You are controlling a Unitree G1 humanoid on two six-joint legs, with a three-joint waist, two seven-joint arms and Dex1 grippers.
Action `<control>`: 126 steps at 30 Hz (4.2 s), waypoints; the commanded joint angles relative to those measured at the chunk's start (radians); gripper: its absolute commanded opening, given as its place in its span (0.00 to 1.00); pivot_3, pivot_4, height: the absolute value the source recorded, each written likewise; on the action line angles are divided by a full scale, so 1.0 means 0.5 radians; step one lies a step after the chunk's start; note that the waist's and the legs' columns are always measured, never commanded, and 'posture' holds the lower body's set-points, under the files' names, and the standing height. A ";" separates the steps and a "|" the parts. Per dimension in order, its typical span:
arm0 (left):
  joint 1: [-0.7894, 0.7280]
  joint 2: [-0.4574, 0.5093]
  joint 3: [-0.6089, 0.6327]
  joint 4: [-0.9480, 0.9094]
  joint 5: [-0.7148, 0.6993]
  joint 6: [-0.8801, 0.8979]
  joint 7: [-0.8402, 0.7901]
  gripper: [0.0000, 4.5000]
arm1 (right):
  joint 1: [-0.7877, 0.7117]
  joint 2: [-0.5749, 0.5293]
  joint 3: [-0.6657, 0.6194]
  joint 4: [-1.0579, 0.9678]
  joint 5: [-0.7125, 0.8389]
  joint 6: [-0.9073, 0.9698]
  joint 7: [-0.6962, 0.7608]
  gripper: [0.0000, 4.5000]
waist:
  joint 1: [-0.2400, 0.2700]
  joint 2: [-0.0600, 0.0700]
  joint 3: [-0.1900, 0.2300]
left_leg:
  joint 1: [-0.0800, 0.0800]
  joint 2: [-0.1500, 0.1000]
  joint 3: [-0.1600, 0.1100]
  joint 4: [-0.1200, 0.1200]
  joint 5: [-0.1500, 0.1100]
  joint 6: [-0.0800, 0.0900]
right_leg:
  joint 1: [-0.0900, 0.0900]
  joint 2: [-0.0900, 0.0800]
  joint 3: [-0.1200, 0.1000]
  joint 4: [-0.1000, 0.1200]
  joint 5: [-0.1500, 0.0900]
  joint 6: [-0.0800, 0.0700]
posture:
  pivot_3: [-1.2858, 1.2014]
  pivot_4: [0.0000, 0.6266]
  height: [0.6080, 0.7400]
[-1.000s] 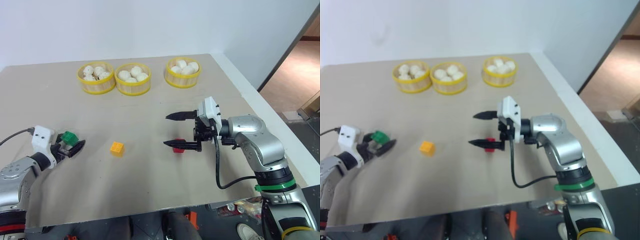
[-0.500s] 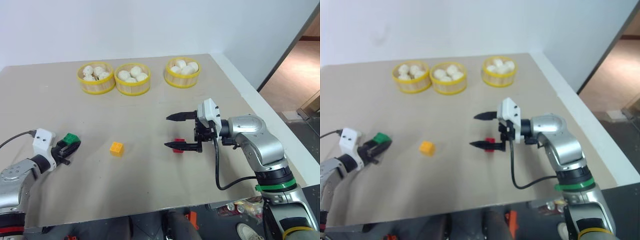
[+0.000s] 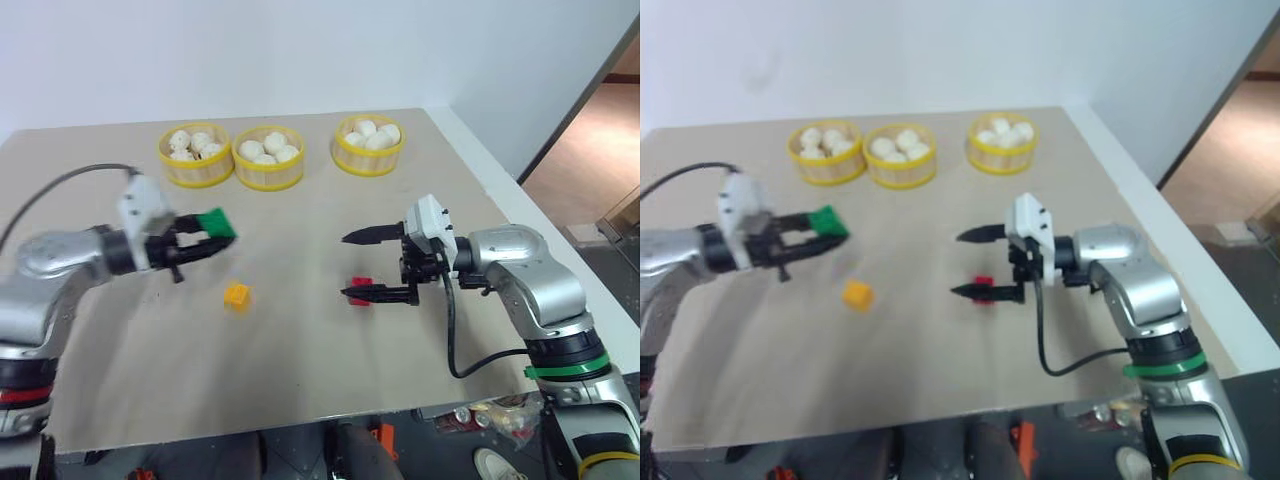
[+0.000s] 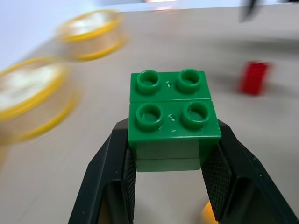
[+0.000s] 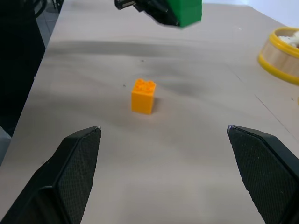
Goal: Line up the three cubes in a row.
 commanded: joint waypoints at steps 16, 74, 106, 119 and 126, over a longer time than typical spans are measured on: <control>-0.305 -0.411 -0.763 0.042 0.506 0.130 0.068 0.30 | 0.181 -0.141 -0.208 -0.054 0.045 -0.035 -0.052 1.00 | -0.004 0.000 0.000 | 0.001 0.003 0.000 0.003 -0.001 0.002 | -0.002 0.011 0.010 0.006 0.000 -0.002 | 0.52 0.24 1.00; -0.356 -0.311 -0.818 -0.103 0.721 0.343 -0.086 0.99 | 0.202 -0.133 -0.144 -0.061 0.025 -0.042 -0.054 1.00 | -0.002 0.000 0.000 | 0.004 0.003 -0.002 0.008 0.000 0.002 | -0.002 0.018 0.019 0.019 -0.001 -0.003 | 0.52 0.24 1.00; -0.099 -0.050 -0.007 1.019 0.247 -0.737 -1.005 0.99 | 0.137 -0.144 -0.098 0.042 -0.058 -0.112 0.001 1.00 | 0.002 0.000 0.000 | 0.005 0.005 -0.002 0.007 0.000 0.002 | -0.005 0.020 0.018 0.024 -0.006 -0.009 | 0.52 0.24 1.00; -0.282 -0.216 -0.176 1.456 0.441 -1.181 -1.054 0.99 | 0.150 -0.186 -0.108 0.009 -0.045 -0.077 -0.005 1.00 | 0.002 -0.001 0.000 | 0.004 0.005 -0.001 0.008 0.000 0.002 | -0.005 0.020 0.018 0.025 -0.006 -0.009 | 0.52 0.24 1.00; -0.335 -0.271 -0.238 1.574 0.489 -1.272 -1.106 0.99 | 0.193 -0.221 -0.126 -0.040 -0.030 -0.048 -0.024 1.00 | -0.001 -0.001 0.000 | 0.004 0.005 -0.002 0.007 0.000 0.002 | -0.005 0.021 0.018 0.025 -0.006 -0.009 | 0.52 0.24 1.00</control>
